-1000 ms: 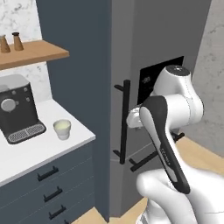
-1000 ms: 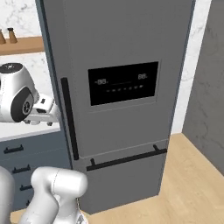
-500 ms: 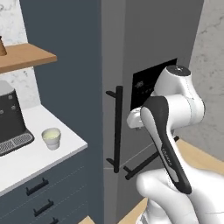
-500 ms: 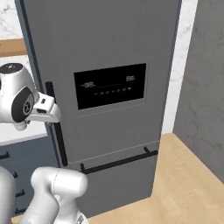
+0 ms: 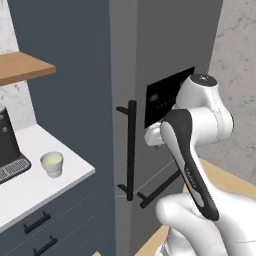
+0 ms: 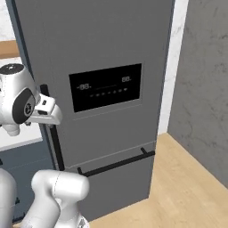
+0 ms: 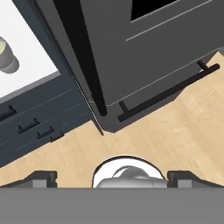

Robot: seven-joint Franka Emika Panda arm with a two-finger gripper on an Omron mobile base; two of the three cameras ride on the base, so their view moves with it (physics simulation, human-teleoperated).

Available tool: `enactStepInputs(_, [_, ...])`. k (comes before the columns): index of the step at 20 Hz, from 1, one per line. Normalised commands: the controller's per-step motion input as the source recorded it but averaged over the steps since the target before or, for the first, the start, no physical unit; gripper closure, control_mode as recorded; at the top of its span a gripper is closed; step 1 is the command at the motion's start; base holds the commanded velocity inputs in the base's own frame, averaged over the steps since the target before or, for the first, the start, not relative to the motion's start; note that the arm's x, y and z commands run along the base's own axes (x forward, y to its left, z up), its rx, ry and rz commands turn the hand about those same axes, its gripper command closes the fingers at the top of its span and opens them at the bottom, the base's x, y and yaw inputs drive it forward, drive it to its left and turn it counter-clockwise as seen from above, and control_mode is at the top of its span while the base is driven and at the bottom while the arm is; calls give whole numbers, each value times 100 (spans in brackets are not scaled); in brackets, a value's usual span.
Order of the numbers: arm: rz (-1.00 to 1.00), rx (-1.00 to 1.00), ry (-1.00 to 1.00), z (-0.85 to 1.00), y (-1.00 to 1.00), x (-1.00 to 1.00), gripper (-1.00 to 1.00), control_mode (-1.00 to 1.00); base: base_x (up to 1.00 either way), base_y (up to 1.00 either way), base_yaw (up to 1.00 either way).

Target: Grab a lemon wedge from the fridge and one ice cube from the ice bowl, and put them in the glass of lemonade.

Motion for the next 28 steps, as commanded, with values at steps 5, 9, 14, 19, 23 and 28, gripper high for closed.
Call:
enactStepInputs(5, [0,0,0,0,0,0,-100,100,-19,54,-13])
enactStepInputs(9, [0,0,0,0,0,0,-100,100,-16,27,-8])
enactStepInputs(14, [0,0,0,0,0,0,-100,100,-27,0,-2])
enactStepInputs(19, [0,0,0,0,-19,2,-100,-100,0,0,0])
enactStepInputs(23, [10,0,-11,18,0,-23,-100,-100,0,0,0])
enactStepInputs(28, [22,-4,-20,43,0,-15,-100,-100,0,0,0])
